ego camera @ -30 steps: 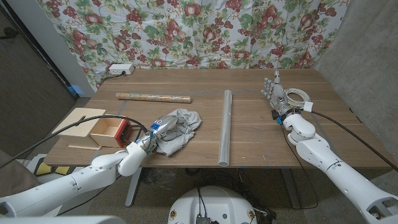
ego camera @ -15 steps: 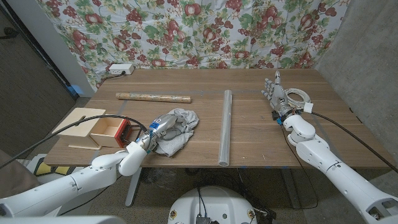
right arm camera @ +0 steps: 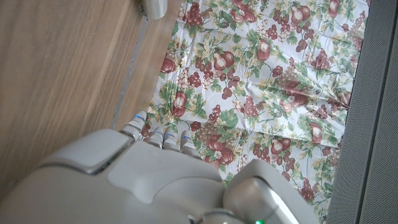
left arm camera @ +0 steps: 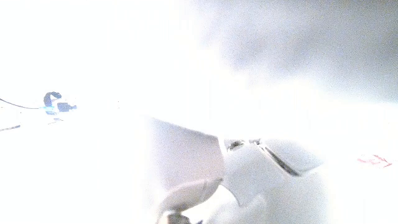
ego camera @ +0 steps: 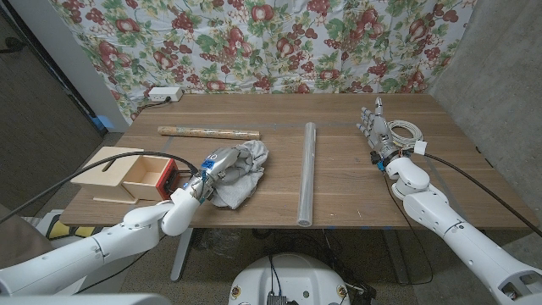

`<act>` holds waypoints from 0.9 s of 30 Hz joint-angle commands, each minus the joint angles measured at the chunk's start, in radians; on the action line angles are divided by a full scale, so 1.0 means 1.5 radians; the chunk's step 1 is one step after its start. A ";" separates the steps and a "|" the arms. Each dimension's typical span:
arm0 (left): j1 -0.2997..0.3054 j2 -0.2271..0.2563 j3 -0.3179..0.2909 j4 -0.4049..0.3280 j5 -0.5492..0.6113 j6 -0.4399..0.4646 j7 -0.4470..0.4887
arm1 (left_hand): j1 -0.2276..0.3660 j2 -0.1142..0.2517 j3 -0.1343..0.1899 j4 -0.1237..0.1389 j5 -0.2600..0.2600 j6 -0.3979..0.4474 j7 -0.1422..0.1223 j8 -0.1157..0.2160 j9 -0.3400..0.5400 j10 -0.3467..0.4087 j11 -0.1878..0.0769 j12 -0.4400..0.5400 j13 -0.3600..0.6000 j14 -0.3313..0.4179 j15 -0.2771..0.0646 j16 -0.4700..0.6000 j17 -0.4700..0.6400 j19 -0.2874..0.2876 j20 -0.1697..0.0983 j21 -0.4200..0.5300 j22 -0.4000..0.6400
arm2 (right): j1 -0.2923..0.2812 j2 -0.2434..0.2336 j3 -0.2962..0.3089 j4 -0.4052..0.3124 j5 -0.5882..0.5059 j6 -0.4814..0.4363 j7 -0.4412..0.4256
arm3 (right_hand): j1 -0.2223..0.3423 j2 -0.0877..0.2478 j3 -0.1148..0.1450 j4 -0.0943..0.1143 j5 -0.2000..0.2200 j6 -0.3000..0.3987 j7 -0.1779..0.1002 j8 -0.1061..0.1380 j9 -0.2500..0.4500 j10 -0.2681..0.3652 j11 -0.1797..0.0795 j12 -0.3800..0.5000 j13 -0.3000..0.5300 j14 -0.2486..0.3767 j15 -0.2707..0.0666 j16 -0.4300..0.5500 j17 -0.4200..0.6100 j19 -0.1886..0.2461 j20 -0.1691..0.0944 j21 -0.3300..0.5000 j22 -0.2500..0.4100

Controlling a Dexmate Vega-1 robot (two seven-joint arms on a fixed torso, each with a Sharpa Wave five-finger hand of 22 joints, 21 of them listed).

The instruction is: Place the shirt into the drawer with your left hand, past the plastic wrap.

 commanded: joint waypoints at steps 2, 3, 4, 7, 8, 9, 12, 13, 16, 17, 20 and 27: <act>0.010 0.009 -0.018 -0.031 -0.007 0.016 0.013 | 0.021 0.021 0.251 -0.164 0.008 0.010 0.002 0.008 -0.005 0.011 0.001 0.004 0.000 0.007 -0.031 -0.005 0.009 -0.002 -0.115 0.009 0.005 | 0.002 0.001 0.000 0.003 0.000 0.001 0.004 | -0.003 0.002 0.001 -0.001 0.000 0.004 0.001 0.002 0.004 0.001 0.002 0.006 0.004 -0.003 -0.005 0.004 0.003 -0.001 0.000 0.002 0.002; 0.011 0.009 -0.019 -0.032 -0.007 0.017 0.015 | 0.020 0.021 0.252 -0.164 0.008 0.011 0.002 0.008 -0.006 0.012 0.001 0.004 -0.001 0.008 -0.031 -0.005 0.011 -0.002 -0.114 0.009 0.005 | 0.002 0.001 0.000 0.003 0.002 0.001 0.003 | -0.003 0.002 0.001 -0.001 0.000 0.004 0.001 0.002 0.004 0.001 0.002 0.006 0.004 -0.003 -0.005 0.004 0.003 -0.001 0.001 0.002 0.002; 0.012 0.010 -0.020 -0.034 -0.009 0.018 0.014 | 0.020 0.020 0.254 -0.164 0.009 0.012 0.002 0.009 -0.007 0.013 0.001 0.004 -0.003 0.009 -0.032 -0.006 0.013 -0.003 -0.114 0.010 0.006 | 0.002 0.001 0.000 0.004 0.000 0.002 0.003 | -0.003 0.002 0.001 -0.001 0.000 0.004 0.002 0.002 0.004 0.001 0.003 0.006 0.004 -0.003 -0.005 0.004 0.003 -0.001 0.001 0.002 0.002; 0.014 0.011 -0.022 -0.042 -0.009 0.022 0.016 | 0.018 0.019 0.257 -0.163 0.010 0.016 0.001 0.009 -0.010 0.016 0.001 0.005 -0.003 0.009 -0.033 -0.007 0.015 -0.003 -0.115 0.011 0.006 | 0.003 0.000 -0.001 0.003 -0.001 0.003 0.005 | -0.003 0.002 0.001 -0.001 0.000 0.004 0.001 0.002 0.004 0.001 0.003 0.006 0.004 -0.003 -0.005 0.004 0.003 -0.001 0.001 0.002 0.002; 0.015 0.012 -0.023 -0.045 -0.009 0.024 0.017 | 0.018 0.018 0.258 -0.164 0.010 0.015 0.003 0.009 -0.011 0.016 0.001 0.005 -0.003 0.010 -0.033 -0.007 0.016 -0.003 -0.114 0.012 0.006 | 0.002 0.001 0.000 0.001 0.001 0.000 0.003 | -0.003 0.002 0.001 -0.001 0.000 0.004 0.002 0.002 0.004 0.001 0.002 0.006 0.004 -0.003 -0.004 0.004 0.003 -0.001 0.001 0.002 0.002; 0.017 0.012 -0.025 -0.048 -0.010 0.025 0.018 | 0.018 0.018 0.259 -0.163 0.011 0.017 0.003 0.009 -0.012 0.016 0.001 0.005 -0.003 0.010 -0.033 -0.008 0.016 -0.003 -0.115 0.012 0.006 | 0.002 0.000 0.000 0.000 0.002 -0.001 0.003 | -0.003 0.002 0.001 -0.001 0.000 0.004 0.001 0.002 0.004 0.001 0.002 0.006 0.004 -0.003 -0.004 0.004 0.003 -0.001 0.000 0.002 0.002; 0.020 0.010 -0.029 -0.049 -0.012 0.018 0.036 | 0.015 0.016 0.263 -0.163 0.012 0.020 0.005 0.009 -0.015 0.020 0.000 0.007 -0.002 0.012 -0.034 -0.009 0.018 -0.003 -0.115 0.012 0.005 | 0.002 -0.001 0.001 0.000 -0.001 0.001 0.003 | -0.003 0.002 0.002 -0.001 0.000 0.004 0.002 0.002 0.004 0.001 0.002 0.006 0.004 -0.003 -0.005 0.004 0.003 -0.001 0.001 0.002 0.002; 0.021 0.011 -0.030 -0.050 -0.012 0.017 0.038 | 0.014 0.015 0.265 -0.163 0.013 0.020 0.004 0.010 -0.014 0.020 0.000 0.006 -0.004 0.013 -0.035 -0.010 0.018 -0.004 -0.115 0.012 0.005 | 0.002 -0.001 0.000 0.000 -0.002 0.001 0.002 | -0.003 0.002 0.002 -0.001 0.000 0.004 0.002 0.002 0.004 0.001 0.002 0.006 0.004 -0.003 -0.004 0.004 0.003 -0.001 0.001 0.002 0.002; 0.024 0.013 -0.034 -0.055 -0.012 0.017 0.046 | 0.013 0.013 0.267 -0.163 0.013 0.022 0.003 0.011 -0.016 0.023 0.001 0.007 -0.003 0.015 -0.034 -0.010 0.020 -0.004 -0.114 0.012 0.005 | 0.002 -0.002 0.001 -0.002 -0.001 0.000 0.001 | -0.003 0.002 0.002 -0.001 0.000 0.004 0.002 0.002 0.004 0.001 0.001 0.006 0.004 -0.003 -0.005 0.004 0.003 -0.001 0.001 0.002 0.002; 0.025 0.015 -0.036 -0.058 -0.009 0.020 0.049 | 0.013 0.013 0.269 -0.163 0.014 0.023 0.003 0.011 -0.016 0.024 0.000 0.007 -0.004 0.016 -0.033 -0.010 0.022 -0.003 -0.114 0.013 0.005 | 0.003 -0.001 0.001 -0.002 -0.001 -0.001 0.002 | -0.003 0.002 0.002 -0.001 0.000 0.004 0.002 0.002 0.004 0.001 0.002 0.006 0.004 -0.003 -0.004 0.004 0.003 -0.001 0.001 0.002 0.002; 0.029 0.019 -0.041 -0.066 -0.011 0.024 0.053 | 0.012 0.011 0.271 -0.163 0.014 0.022 0.004 0.012 -0.016 0.023 0.000 0.006 -0.006 0.017 -0.033 -0.010 0.023 -0.002 -0.114 0.014 0.005 | 0.003 -0.001 0.001 -0.002 -0.001 -0.001 0.001 | -0.003 0.002 0.002 -0.001 0.000 0.004 0.002 0.002 0.004 0.001 0.002 0.006 0.004 -0.003 -0.005 0.004 0.003 -0.001 0.001 0.002 0.002; 0.032 0.024 -0.049 -0.077 -0.014 0.026 0.059 | 0.006 0.005 0.282 -0.163 0.018 0.034 0.010 0.012 -0.028 0.033 0.002 0.009 -0.007 0.024 -0.034 -0.013 0.026 0.005 -0.116 0.014 0.002 | 0.007 -0.001 -0.001 0.001 -0.004 -0.001 0.002 | -0.003 0.002 0.002 -0.001 0.000 0.004 0.003 0.001 0.004 0.000 0.002 0.006 0.004 -0.003 -0.005 0.004 0.003 -0.001 0.001 0.002 0.002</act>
